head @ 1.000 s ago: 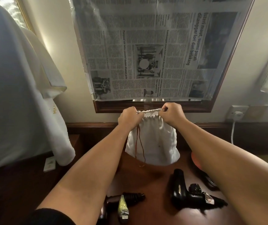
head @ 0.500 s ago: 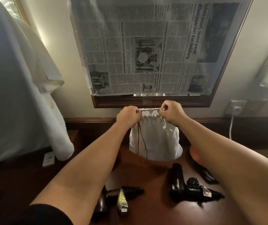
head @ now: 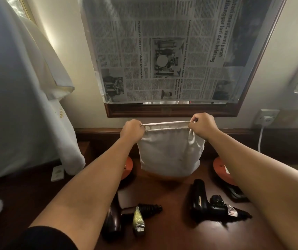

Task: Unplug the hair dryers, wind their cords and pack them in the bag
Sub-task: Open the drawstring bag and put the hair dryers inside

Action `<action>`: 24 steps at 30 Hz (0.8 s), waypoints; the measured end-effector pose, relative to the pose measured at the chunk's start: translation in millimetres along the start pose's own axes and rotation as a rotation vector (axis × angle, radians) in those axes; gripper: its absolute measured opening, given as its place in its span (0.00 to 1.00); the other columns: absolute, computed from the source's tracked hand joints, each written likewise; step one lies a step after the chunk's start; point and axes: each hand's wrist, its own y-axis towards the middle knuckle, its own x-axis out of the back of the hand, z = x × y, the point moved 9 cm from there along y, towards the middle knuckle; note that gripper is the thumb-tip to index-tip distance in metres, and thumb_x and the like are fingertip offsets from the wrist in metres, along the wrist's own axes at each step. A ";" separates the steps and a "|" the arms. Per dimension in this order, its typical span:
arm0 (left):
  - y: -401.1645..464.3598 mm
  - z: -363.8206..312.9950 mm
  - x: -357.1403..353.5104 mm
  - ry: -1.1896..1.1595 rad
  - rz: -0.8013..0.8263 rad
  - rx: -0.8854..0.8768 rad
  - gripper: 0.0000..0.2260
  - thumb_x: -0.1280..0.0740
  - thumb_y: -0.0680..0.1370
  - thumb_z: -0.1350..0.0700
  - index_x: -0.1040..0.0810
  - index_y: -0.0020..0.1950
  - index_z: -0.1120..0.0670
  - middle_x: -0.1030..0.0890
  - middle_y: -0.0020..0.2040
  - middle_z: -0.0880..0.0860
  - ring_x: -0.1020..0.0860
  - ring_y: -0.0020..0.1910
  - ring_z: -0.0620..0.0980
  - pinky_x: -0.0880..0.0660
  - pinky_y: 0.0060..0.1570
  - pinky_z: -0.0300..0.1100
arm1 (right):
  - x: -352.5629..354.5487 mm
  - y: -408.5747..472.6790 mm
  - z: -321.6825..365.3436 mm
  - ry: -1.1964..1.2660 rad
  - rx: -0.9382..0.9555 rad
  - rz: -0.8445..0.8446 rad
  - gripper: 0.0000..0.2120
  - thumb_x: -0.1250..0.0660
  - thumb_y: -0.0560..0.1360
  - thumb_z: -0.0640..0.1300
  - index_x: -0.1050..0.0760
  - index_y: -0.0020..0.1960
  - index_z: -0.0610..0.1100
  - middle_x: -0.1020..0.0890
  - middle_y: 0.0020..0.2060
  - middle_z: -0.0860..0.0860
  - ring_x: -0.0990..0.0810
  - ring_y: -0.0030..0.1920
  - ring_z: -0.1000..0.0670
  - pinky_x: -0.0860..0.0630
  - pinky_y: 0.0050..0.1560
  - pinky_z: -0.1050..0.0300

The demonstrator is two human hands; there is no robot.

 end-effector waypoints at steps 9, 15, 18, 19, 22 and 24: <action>5.3 -2.1 -0.5 -0.168 -0.055 0.056 0.16 0.39 0.75 0.55 0.30 0.27 0.56 0.26 0.31 0.54 0.27 0.33 0.54 0.29 0.36 0.44 | -20.0 -3.0 4.7 -0.043 0.018 0.087 0.03 0.38 0.74 0.40 0.29 0.41 0.41 0.25 0.36 0.50 0.29 0.35 0.53 0.35 0.31 0.58; 0.9 13.9 -4.4 0.015 0.013 0.047 0.12 0.39 0.77 0.55 0.21 0.38 0.57 0.24 0.35 0.54 0.24 0.39 0.56 0.27 0.40 0.46 | -22.7 -4.2 -2.2 -0.114 0.065 0.112 0.02 0.38 0.71 0.38 0.27 0.42 0.42 0.24 0.37 0.49 0.26 0.39 0.47 0.30 0.35 0.56; -2.6 21.1 -7.9 0.088 0.022 0.058 0.11 0.40 0.77 0.56 0.19 0.46 0.57 0.23 0.42 0.55 0.23 0.44 0.58 0.27 0.44 0.46 | -24.3 -2.6 -4.6 -0.187 0.061 0.150 0.04 0.38 0.71 0.39 0.29 0.39 0.46 0.23 0.38 0.49 0.25 0.40 0.47 0.29 0.37 0.55; -3.1 27.9 -5.7 0.113 0.012 0.067 0.10 0.40 0.78 0.57 0.19 0.48 0.57 0.21 0.44 0.56 0.23 0.46 0.58 0.25 0.45 0.47 | -21.8 -1.8 -9.9 -0.209 0.044 0.155 0.05 0.38 0.70 0.39 0.29 0.37 0.48 0.23 0.38 0.48 0.25 0.40 0.46 0.29 0.37 0.55; -0.5 56.8 3.6 0.122 -0.023 0.089 0.08 0.38 0.77 0.59 0.19 0.50 0.56 0.19 0.48 0.57 0.22 0.47 0.57 0.23 0.48 0.49 | -6.7 -1.2 -31.7 -0.224 -0.019 0.121 0.06 0.38 0.70 0.37 0.28 0.36 0.46 0.22 0.38 0.47 0.24 0.40 0.45 0.31 0.36 0.57; -0.3 60.0 4.7 0.085 -0.029 0.060 0.08 0.38 0.77 0.60 0.20 0.50 0.55 0.19 0.49 0.56 0.23 0.46 0.53 0.25 0.46 0.47 | -2.8 -1.7 -39.4 -0.215 -0.035 0.102 0.05 0.37 0.71 0.36 0.26 0.38 0.44 0.22 0.39 0.47 0.25 0.41 0.45 0.32 0.36 0.57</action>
